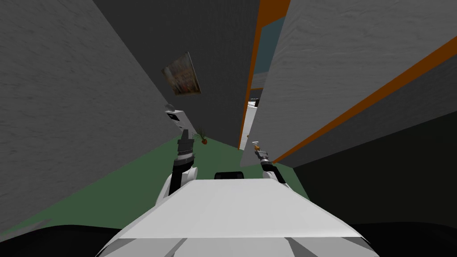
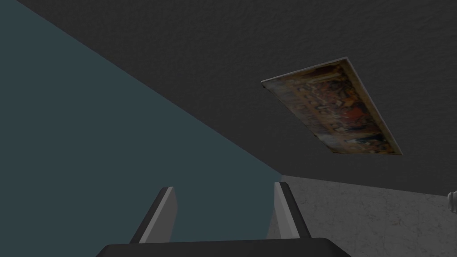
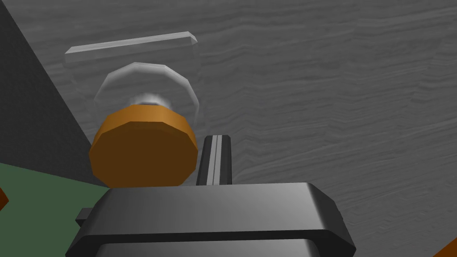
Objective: Pull the door open
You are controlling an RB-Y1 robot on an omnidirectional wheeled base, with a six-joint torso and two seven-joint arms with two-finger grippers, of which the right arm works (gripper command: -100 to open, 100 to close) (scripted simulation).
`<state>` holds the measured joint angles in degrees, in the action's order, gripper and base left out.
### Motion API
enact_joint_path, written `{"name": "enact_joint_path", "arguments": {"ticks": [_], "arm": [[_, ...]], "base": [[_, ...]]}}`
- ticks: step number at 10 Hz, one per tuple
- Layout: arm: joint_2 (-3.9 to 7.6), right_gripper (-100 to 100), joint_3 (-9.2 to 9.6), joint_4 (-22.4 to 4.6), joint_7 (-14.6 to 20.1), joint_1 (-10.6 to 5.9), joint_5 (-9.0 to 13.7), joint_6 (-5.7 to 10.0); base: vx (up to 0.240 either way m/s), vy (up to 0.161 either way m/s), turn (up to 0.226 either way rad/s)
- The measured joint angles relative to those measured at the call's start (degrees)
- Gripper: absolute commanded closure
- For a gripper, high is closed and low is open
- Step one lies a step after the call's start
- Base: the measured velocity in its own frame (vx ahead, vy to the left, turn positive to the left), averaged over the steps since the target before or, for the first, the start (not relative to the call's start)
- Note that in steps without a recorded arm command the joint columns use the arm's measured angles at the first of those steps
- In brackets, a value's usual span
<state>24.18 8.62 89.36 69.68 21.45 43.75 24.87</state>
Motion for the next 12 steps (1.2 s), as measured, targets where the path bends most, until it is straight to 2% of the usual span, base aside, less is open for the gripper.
{"name": "enact_joint_path", "arguments": {"ticks": [2,4,5,7,10,11,12], "arm": [[-0.22,-100,0.21,0.58,-0.27,0.14,-0.07,-0.09],[0.17,-100,0.49,0.78,0.01,0.46,-0.11,0.25],[-0.16,-100,0.53,1.06,-0.22,0.69,-0.19,0.32],[0.14,-100,0.39,0.67,-0.12,0.84,-0.09,0.29],[2.03,-100,-1.2,2.6,1.09,2.93,1.88,-2.56],[2.17,100,-1.48,2.35,1.17,3.14,2.01,-2.78],[2.14,100,-1.46,2.28,1.13,3.11,1.98,-2.73]], "base": [[-0.077,-0.036,0.044],[-0.037,-0.018,0.017],[-0.017,-0.015,0.021],[0.025,-0.005,-0.064],[0.051,0.048,-0.055],[0.003,-0.021,0.013],[-0.008,-0.016,0.004]]}}
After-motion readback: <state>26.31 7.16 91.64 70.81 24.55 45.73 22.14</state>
